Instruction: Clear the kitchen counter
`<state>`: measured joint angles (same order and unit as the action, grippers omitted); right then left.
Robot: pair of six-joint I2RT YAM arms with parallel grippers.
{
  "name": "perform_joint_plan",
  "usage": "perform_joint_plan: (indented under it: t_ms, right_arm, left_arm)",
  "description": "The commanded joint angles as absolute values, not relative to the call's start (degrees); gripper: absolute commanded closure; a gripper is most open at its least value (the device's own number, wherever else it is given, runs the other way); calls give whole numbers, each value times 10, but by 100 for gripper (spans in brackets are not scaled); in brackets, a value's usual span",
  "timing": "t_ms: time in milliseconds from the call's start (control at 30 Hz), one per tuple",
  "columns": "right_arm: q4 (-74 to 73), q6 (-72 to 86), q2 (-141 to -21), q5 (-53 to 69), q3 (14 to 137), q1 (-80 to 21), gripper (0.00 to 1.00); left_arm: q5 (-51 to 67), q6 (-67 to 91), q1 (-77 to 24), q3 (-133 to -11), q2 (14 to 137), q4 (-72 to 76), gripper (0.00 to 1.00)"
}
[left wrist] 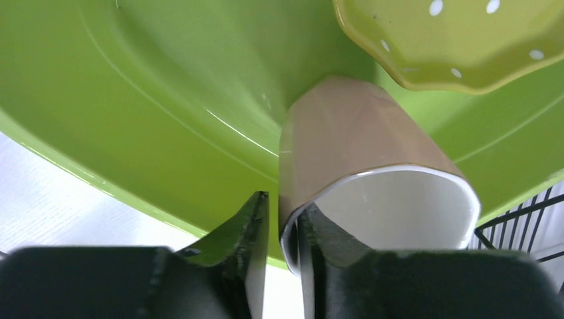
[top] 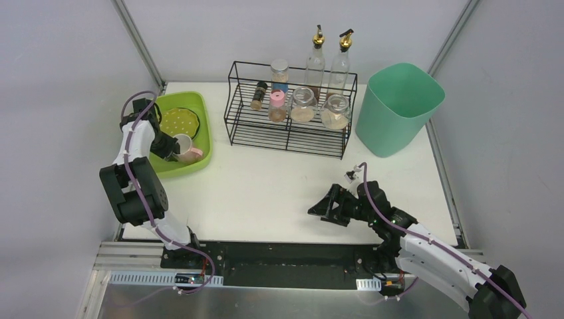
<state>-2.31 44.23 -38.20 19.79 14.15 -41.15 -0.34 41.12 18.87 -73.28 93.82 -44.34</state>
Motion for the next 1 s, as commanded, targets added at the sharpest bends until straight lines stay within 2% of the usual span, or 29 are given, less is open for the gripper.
perform_joint_plan:
  t_ms: [0, 167, 233, 700, 900, 967]
  right_arm:
    - [-3, 448, -383, 202, 142, -415, 17]
    - [-3, 449, -384, 200, 141, -414, 16]
    - [-3, 449, -386, 198, 141, -414, 16]
    - [6, 441, -407, 195, 163, -417, 14]
    - [-31, 418, -416, 180, 199, -417, 2]
    - [-37, 416, -418, 173, 207, -417, 1]
  left_arm:
    - [17, 410, 202, -720, 952, -437, 72]
    - [27, 404, 202, -719, 951, -432, 53]
    - [31, 402, 202, -721, 951, -432, 51]
    - [83, 384, 202, -735, 893, -432, 47]
    - [98, 360, 201, -732, 840, -435, 47]
    - [109, 349, 200, -729, 819, -435, 47]
